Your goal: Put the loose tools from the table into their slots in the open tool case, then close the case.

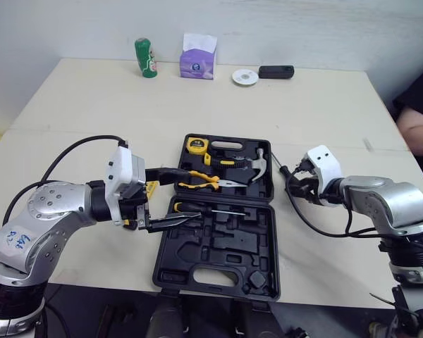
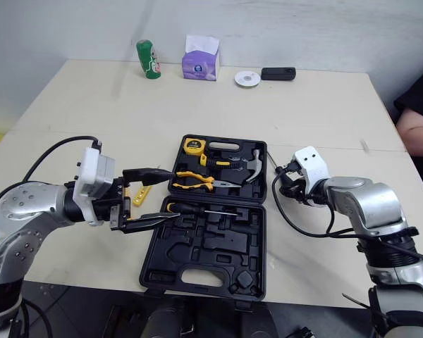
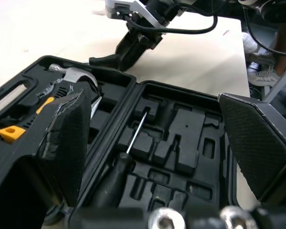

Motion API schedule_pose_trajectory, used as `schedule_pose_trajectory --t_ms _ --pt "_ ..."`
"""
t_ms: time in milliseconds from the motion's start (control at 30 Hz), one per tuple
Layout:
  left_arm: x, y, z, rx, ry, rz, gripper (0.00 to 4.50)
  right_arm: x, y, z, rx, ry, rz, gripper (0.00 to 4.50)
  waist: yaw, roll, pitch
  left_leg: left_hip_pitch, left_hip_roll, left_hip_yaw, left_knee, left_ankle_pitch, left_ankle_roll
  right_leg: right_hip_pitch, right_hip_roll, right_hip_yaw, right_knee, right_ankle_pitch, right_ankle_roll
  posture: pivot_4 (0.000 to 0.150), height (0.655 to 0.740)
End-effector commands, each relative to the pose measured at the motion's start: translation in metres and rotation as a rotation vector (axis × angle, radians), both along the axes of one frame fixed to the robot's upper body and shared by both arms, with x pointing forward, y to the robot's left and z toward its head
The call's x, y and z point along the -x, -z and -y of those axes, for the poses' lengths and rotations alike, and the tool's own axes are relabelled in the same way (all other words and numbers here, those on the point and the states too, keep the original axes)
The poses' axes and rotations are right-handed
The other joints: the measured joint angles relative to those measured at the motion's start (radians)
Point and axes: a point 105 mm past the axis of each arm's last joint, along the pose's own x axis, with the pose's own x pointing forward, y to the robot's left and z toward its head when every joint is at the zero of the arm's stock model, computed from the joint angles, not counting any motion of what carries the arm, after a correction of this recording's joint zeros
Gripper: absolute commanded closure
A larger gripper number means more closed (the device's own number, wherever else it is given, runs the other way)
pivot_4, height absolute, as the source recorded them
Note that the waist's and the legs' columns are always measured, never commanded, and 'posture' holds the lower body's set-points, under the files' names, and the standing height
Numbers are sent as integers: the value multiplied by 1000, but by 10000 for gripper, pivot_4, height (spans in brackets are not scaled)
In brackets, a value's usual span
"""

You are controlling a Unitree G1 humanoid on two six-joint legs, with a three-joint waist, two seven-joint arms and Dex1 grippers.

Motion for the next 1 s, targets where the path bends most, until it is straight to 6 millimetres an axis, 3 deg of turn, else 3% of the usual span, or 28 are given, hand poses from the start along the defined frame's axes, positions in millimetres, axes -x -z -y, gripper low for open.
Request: schedule_pose_trajectory --t_ms 33,367,500,700,800,1000 --pt "6 -1 -2 -9 16 8 0 -1 -1 1 -10 24 20 34917 -1 0 0 0 0 0 0 0 0 0 0 1 0 0 0 1500 7400" --pt "4 -3 -6 4 8 47 0 1 -17 17 -12 121 111 34920 1 0 0 0 1 2 -1 0 0 -2 0 2 0 0 -1 1500 7400" --pt "1 -5 -13 3 9 63 0 3 -46 27 59 52 243 34921 3 1 1 -1 1 2 -2 0 0 -3 0 2 0 0 -1 1500 7400" --pt "-4 4 -33 -61 -42 105 0 10 -80 2 109 -220 381 34921 -9 1 1 0 2 5 -3 0 0 -4 2 3 0 0 -1 1500 7400" --pt "1 7 -42 -73 -56 104 0 17 -92 -20 115 -416 421 34921 -14 0 1 0 3 5 -3 0 -1 -4 1 3 0 0 -1 1500 7400" --pt "12 21 -57 -122 -96 50 0 50 -84 -69 124 -841 337 34922 -21 0 2 0 3 5 -3 0 0 -4 -2 3 -1 0 -1 1500 7400"
